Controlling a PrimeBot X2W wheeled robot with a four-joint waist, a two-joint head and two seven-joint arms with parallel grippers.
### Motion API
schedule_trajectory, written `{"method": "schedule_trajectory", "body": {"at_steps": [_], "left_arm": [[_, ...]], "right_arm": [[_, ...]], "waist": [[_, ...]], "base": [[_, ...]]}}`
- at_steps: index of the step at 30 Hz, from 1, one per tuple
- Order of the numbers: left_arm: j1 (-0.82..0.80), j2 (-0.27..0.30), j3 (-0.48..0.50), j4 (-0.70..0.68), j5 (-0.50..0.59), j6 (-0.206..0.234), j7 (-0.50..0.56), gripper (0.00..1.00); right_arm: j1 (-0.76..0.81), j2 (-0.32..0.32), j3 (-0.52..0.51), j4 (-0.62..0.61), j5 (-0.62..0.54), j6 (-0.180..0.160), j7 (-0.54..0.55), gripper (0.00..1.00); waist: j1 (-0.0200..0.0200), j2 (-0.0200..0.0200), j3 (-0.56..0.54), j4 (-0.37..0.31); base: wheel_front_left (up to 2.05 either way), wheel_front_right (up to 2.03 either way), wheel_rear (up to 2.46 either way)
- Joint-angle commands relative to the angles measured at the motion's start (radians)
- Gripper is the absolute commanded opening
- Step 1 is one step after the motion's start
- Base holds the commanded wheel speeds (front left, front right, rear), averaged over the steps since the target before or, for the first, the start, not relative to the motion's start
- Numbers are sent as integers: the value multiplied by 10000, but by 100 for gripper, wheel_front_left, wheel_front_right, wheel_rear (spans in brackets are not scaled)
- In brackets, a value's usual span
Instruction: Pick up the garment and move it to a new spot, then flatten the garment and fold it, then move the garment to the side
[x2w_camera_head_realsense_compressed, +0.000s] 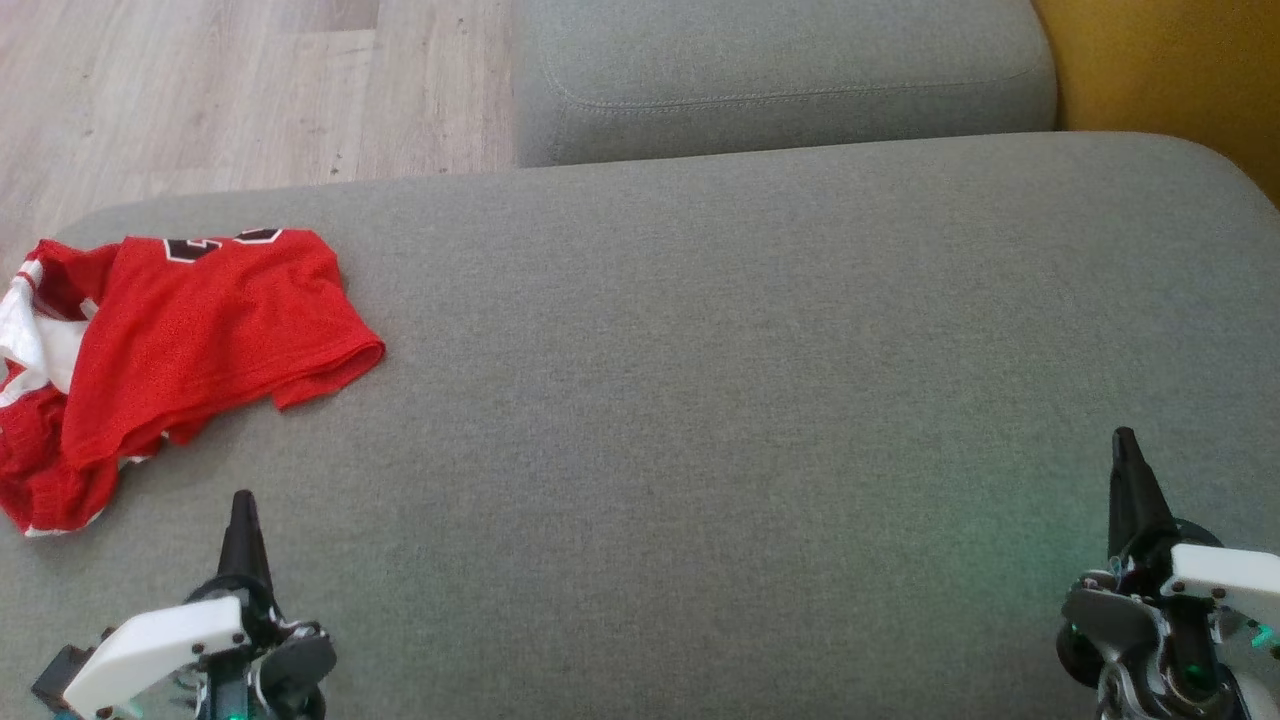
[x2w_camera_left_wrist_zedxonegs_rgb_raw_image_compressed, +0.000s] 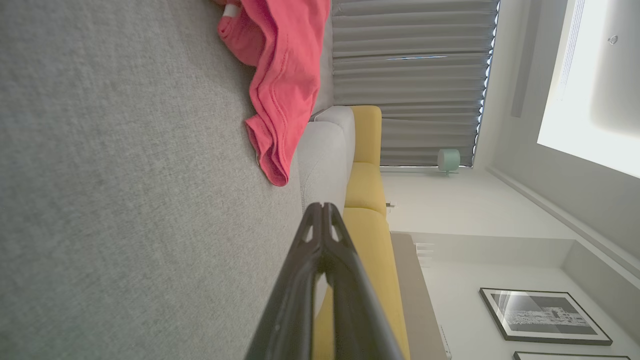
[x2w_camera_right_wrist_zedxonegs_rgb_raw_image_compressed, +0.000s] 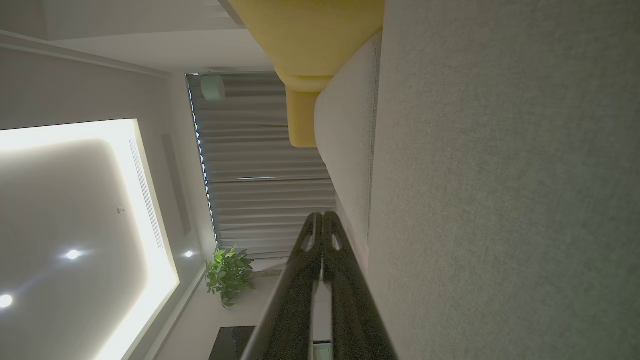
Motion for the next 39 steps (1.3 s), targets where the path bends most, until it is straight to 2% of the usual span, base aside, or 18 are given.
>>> {"method": "schedule_trajectory", "body": {"at_steps": [1,3,4,8,24,39], "left_arm": [[-498,62,327,-292,-53,-67,31,0],[-498,62,327,-292,-53,-67,31,0],[5,-4,-8,31,3,9,-3,100],[318,-36,-67,555,10,9,-19,100],[548,-24,-422,117,568,103,-464,100],[522,-12,-869,-430,2739,356,-910,100]], "right_arm": [[-553,-114,206,-384,72,79,56,0],[-553,-114,206,-384,72,79,56,0],[8,4,6,39,-3,0,-4,100],[320,45,43,594,-9,0,-19,100],[471,26,382,370,-625,10,-461,100],[581,7,648,-234,-3064,19,-904,100]], "waist": [[0,0,0,0],[0,0,0,0],[0,0,0,0],[0,0,-4,0],[0,0,-183,39],[0,0,-320,104]], "base": [[0,0,0],[0,0,0],[0,0,0],[0,0,0],[0,0,0],[0,0,0]]}}
